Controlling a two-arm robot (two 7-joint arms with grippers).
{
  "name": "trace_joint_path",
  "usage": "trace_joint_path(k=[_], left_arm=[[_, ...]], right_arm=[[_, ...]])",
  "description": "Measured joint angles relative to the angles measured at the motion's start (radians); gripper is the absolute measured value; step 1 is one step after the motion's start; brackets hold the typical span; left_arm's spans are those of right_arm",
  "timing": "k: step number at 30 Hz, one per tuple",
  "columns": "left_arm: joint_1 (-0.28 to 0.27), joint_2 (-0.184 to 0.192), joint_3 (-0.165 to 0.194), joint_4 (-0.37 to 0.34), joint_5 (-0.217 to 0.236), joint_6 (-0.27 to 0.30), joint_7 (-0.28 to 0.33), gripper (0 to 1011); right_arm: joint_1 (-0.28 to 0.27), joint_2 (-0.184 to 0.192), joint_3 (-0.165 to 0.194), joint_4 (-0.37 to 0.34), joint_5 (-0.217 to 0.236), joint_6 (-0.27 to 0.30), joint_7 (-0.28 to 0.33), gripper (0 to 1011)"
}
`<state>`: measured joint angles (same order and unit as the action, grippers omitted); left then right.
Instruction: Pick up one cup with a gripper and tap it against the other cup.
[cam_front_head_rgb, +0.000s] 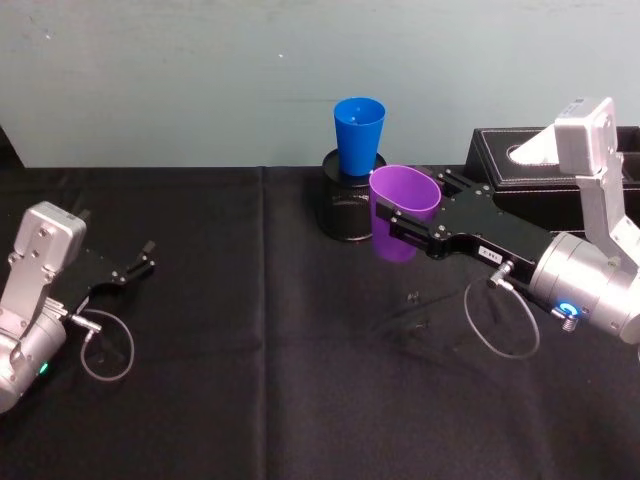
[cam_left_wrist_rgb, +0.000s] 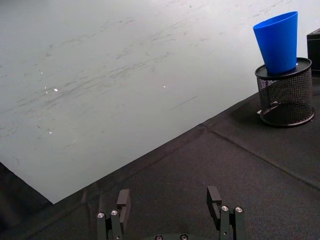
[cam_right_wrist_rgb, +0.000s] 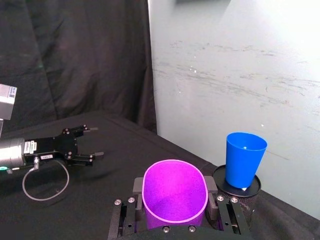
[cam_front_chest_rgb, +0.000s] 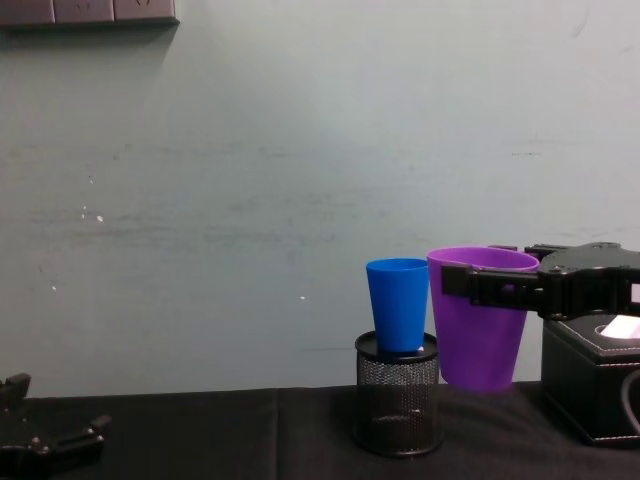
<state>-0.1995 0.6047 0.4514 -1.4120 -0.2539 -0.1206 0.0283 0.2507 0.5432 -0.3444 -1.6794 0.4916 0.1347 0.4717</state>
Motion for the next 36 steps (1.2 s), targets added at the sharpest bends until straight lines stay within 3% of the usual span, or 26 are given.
trace_joint_path(k=[36], left_arm=[[0.000,0.000,0.000,0.000,0.000,0.000,0.000,1000]], right_arm=[[0.000,0.000,0.000,0.000,0.000,0.000,0.000,720]])
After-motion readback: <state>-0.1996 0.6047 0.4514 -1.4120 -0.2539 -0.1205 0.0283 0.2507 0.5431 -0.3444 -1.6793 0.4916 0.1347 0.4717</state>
